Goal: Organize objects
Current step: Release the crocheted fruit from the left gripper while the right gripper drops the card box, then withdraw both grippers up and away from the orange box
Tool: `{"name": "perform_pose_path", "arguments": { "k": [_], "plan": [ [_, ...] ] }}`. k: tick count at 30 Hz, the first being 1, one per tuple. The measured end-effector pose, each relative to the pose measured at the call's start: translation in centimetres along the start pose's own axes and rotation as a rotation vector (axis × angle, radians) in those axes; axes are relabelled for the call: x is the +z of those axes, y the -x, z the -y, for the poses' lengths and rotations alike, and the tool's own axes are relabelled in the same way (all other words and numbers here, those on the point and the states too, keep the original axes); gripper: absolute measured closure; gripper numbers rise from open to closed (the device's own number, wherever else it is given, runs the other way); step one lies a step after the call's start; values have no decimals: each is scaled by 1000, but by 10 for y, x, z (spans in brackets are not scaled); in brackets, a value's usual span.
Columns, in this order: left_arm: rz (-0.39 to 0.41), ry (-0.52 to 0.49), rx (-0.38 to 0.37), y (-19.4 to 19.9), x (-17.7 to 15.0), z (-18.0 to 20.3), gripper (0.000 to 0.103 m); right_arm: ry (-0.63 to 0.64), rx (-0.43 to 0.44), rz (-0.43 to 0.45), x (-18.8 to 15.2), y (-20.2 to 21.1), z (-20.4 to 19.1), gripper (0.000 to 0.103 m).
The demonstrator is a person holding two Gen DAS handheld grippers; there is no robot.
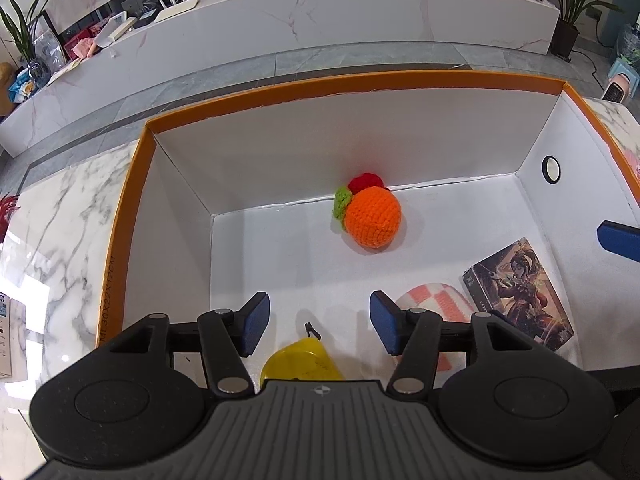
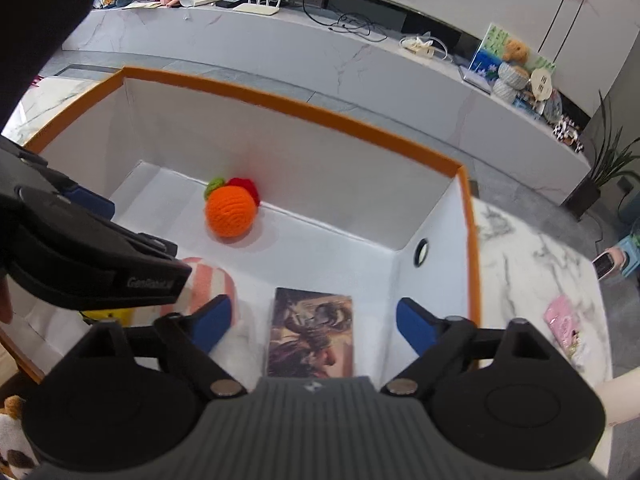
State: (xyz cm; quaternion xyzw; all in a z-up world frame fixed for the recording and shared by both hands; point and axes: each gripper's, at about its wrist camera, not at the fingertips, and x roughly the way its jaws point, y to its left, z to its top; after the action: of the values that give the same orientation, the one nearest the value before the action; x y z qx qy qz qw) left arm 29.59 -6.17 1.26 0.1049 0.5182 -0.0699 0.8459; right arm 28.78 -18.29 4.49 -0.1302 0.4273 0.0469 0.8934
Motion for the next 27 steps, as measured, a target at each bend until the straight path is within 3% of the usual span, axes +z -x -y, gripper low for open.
{"name": "perform_pose_path", "arguments": {
  "k": [13, 16, 20, 27],
  "plan": [
    [18, 10, -27, 7, -1, -2, 36, -34, 24, 17, -4, 3, 6, 9],
    [34, 12, -21, 11, -3, -3, 36, -38, 26, 22, -5, 4, 6, 9],
    [-17, 23, -9, 7, 0, -7, 36, -39, 26, 28, -6, 6, 5, 9],
    [11, 16, 9, 14, -3, -10, 36, -37, 27, 37, -7, 9, 2, 9]
  ]
}}
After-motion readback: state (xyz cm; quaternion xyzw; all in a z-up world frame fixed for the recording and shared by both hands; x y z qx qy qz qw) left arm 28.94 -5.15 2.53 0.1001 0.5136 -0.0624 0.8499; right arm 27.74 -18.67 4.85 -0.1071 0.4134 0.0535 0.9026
